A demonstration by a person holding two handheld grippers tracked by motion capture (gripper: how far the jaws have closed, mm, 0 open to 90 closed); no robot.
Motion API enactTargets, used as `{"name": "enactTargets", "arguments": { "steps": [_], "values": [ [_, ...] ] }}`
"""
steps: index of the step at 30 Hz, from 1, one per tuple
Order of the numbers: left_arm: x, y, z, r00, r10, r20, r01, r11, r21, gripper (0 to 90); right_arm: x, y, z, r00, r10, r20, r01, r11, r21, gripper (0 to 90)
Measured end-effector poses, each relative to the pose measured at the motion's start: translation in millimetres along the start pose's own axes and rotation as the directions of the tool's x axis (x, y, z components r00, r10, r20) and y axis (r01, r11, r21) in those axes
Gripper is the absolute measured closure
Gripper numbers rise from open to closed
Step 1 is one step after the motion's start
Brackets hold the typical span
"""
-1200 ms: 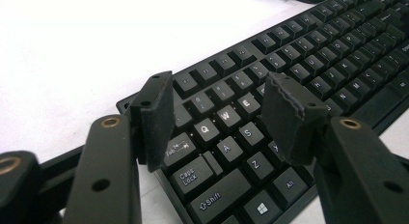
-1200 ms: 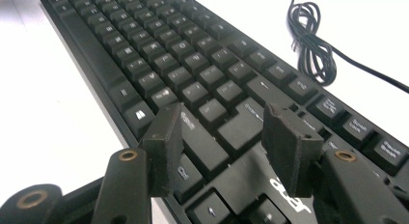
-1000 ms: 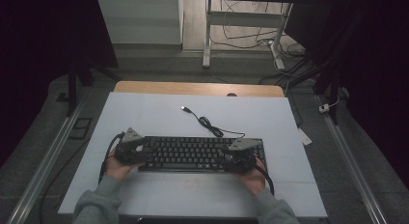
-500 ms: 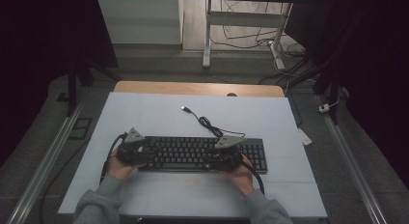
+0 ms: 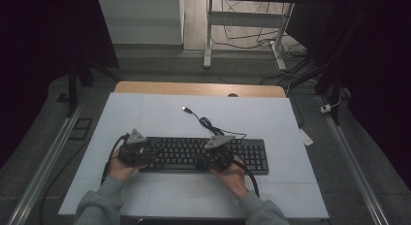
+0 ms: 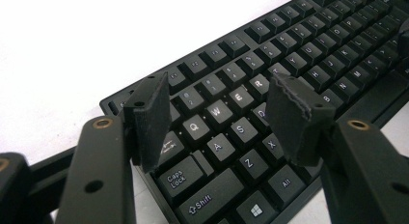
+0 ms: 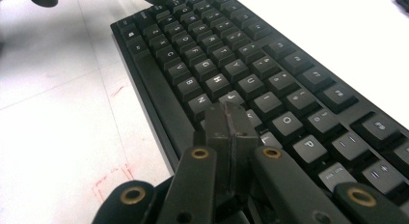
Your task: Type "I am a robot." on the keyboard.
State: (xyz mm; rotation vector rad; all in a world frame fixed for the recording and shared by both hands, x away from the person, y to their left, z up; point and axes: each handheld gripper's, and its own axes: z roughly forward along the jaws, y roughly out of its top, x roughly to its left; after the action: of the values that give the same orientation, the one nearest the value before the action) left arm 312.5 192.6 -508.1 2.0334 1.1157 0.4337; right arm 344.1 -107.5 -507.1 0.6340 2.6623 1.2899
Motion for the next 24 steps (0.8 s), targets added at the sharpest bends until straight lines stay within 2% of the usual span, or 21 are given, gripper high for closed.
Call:
{"name": "enactTargets", "arguments": {
  "steps": [14,24],
  "values": [
    [-0.5,-0.2,0.4,1.0,0.004,0.002,-0.004,1.0,0.005,41.2,6.0,6.2,18.2,0.9998,-0.02,0.007,0.02,1.0,0.023,89.5],
    [0.3,-0.4,0.0,1.0,0.005,0.004,-0.005,1.0,0.003,41.0,6.9,8.4,26.4,0.9991,-0.033,0.029,0.031,0.998,0.056,89.5]
  ]
}}
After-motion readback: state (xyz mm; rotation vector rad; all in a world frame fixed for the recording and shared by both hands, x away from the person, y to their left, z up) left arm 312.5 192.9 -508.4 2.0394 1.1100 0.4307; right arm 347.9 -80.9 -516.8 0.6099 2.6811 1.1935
